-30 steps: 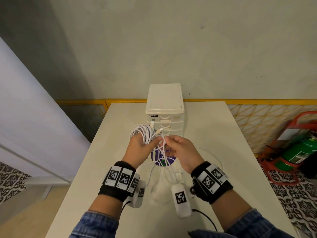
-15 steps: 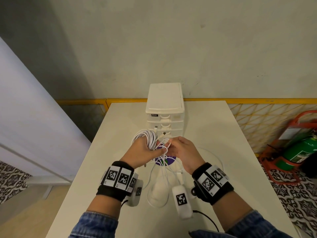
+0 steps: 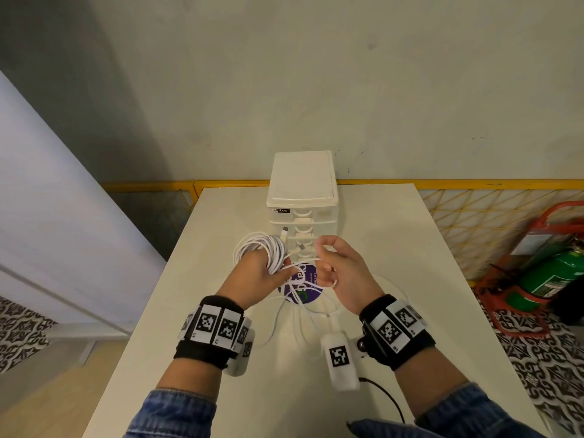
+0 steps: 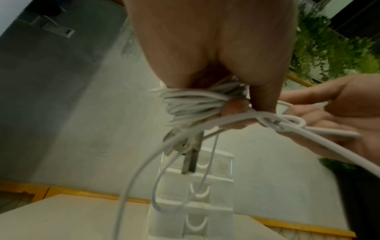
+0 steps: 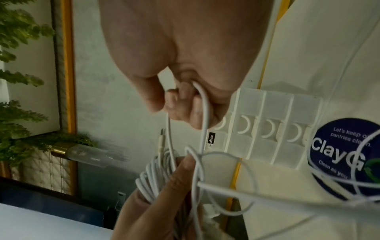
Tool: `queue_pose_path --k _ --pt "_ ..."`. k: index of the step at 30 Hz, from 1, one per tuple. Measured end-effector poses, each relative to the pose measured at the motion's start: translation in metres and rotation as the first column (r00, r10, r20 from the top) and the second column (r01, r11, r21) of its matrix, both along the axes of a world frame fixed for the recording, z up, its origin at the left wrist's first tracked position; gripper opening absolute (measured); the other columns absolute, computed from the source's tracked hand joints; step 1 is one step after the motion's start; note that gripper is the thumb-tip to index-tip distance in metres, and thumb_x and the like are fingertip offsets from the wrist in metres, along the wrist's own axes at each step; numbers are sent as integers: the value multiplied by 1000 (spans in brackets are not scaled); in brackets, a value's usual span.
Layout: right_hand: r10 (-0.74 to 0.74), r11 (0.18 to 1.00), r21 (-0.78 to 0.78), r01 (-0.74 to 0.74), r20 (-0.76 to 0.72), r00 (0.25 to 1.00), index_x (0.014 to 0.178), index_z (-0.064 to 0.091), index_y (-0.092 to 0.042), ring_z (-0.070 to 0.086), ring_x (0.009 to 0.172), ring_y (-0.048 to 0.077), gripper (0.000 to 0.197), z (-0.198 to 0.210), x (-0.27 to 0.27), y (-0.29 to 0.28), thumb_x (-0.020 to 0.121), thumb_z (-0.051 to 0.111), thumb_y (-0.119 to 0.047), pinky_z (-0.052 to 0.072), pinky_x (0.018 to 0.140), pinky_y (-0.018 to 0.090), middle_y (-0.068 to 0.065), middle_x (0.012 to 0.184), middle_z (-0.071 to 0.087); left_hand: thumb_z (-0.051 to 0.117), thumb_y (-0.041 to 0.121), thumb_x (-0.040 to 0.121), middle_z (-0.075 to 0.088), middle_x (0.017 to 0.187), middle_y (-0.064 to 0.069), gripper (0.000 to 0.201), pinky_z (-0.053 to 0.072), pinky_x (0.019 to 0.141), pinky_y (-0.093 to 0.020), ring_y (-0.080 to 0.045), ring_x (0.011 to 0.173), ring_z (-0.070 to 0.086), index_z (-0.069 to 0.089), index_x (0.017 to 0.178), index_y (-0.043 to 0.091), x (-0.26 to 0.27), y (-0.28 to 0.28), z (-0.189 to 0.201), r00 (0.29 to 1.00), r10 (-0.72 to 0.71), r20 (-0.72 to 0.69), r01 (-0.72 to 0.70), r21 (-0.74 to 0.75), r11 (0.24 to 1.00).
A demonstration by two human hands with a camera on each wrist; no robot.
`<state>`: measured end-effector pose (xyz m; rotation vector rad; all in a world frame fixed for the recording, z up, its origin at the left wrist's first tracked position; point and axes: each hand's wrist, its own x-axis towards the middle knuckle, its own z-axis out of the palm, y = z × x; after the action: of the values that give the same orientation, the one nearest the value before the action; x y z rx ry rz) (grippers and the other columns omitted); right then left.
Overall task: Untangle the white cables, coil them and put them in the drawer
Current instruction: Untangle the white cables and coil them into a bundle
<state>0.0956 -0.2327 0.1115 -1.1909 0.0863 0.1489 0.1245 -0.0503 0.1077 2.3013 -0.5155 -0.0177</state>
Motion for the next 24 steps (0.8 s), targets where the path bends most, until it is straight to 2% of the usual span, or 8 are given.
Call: queue_pose_path --k 1,3,5,8,12,17,20,24 --pt "46 973 -228 -31 61 997 99 54 -14 31 44 10 8 0 -1 -2 91 56 -12 30 46 21 -4 52 36 70 25 85 59 64 10 16 36 58 -10 -1 61 57 60 73 22 2 2 0 1000 4 27 -4 20 1000" --pt "205 747 -662 -61 141 969 108 56 -22 42 50 11 27 -3 0 -5 84 66 -17 37 53 18 -5 55 46 70 25 85 59 66 8 13 37 59 -14 -6 63 56 63 76 18 4 7 1 998 10 62 -13 61 998" --pt "300 547 -834 -70 118 947 107 64 -23 53 63 8 29 -8 3 -8 79 70 -18 42 64 14 -9 64 55 70 24 85 58 67 7 12 37 59 -18 -11 66 56 63 77 17 4 9 1 998 14 60 -19 91 996" --pt "339 390 -912 -126 15 941 89 75 -14 60 73 10 13 -18 6 -13 79 71 -22 45 68 21 -1 79 70 69 22 85 59 63 6 15 42 62 -24 -15 65 59 63 74 15 0 7 -1 999 13 39 -17 110 994" --pt "176 373 -928 -7 63 982 68 63 -20 55 72 13 17 -28 9 -30 83 65 -27 37 62 19 -6 73 57 69 24 86 65 69 -1 17 48 66 -29 -16 67 63 63 75 12 5 20 0 994 110 -6 -109 20 994" --pt "-215 172 -957 234 195 957 92 54 -12 60 81 28 14 -27 13 -52 86 57 -24 41 65 30 6 90 64 67 22 87 64 66 -2 20 47 64 -27 -10 62 60 64 76 6 6 23 2 991 131 -7 -130 58 990" --pt "-246 176 -936 305 258 934 102 47 -12 61 79 27 27 -29 14 -50 86 61 -29 39 64 28 5 97 59 65 19 89 60 61 4 17 39 46 -10 4 51 57 61 75 9 6 13 5 985 168 -40 -169 -24 985" --pt "-80 425 -802 421 430 899 76 46 -21 50 55 10 30 -21 6 -39 79 70 -39 39 55 20 -8 59 52 64 22 89 62 61 -1 22 44 34 -24 -4 45 57 63 76 4 7 12 4 970 234 -70 -240 -100 966"
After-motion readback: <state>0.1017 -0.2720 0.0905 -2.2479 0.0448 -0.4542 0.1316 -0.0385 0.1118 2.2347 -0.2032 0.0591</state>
